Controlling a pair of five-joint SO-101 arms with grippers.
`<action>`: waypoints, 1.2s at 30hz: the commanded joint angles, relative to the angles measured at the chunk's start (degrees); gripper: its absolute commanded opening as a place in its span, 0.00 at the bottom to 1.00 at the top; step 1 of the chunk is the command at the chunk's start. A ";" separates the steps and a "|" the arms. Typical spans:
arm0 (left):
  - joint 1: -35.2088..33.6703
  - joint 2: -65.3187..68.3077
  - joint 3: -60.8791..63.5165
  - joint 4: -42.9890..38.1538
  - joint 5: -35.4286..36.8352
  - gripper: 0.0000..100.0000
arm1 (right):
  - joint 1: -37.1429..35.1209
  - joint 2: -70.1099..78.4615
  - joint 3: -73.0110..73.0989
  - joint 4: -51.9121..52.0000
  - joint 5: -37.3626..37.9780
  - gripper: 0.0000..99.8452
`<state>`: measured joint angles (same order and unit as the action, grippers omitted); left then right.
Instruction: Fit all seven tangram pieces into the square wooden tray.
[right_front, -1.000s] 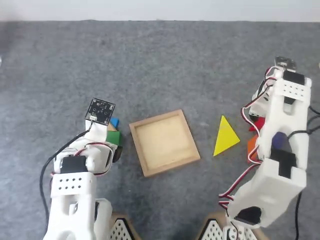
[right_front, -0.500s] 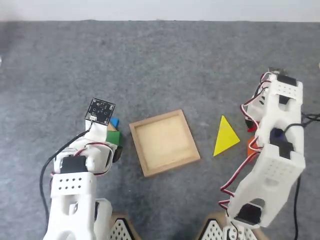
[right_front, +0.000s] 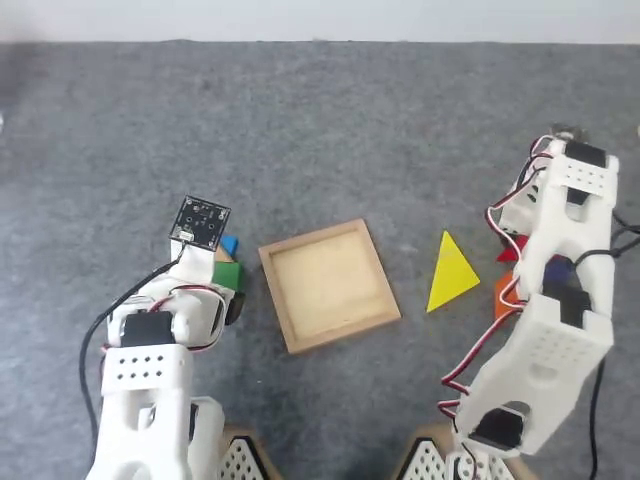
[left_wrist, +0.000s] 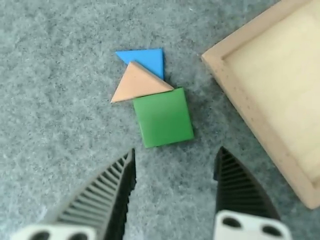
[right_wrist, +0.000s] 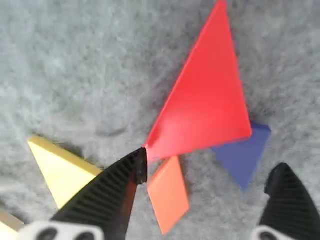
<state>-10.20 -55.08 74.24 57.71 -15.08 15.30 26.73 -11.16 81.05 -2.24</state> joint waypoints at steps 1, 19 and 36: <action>-0.35 -0.88 -0.31 -1.05 1.14 0.25 | 0.57 -1.80 -3.08 -3.03 -2.46 0.40; -0.44 -0.88 -0.31 -1.05 1.14 0.25 | 0.13 5.49 -5.19 -5.49 -3.25 0.36; -0.44 -0.88 -0.31 -1.05 1.14 0.25 | -2.33 4.88 -5.27 -3.47 -3.16 0.21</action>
<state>-10.20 -55.08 74.24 57.71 -15.08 13.71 32.53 -13.71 76.84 -5.14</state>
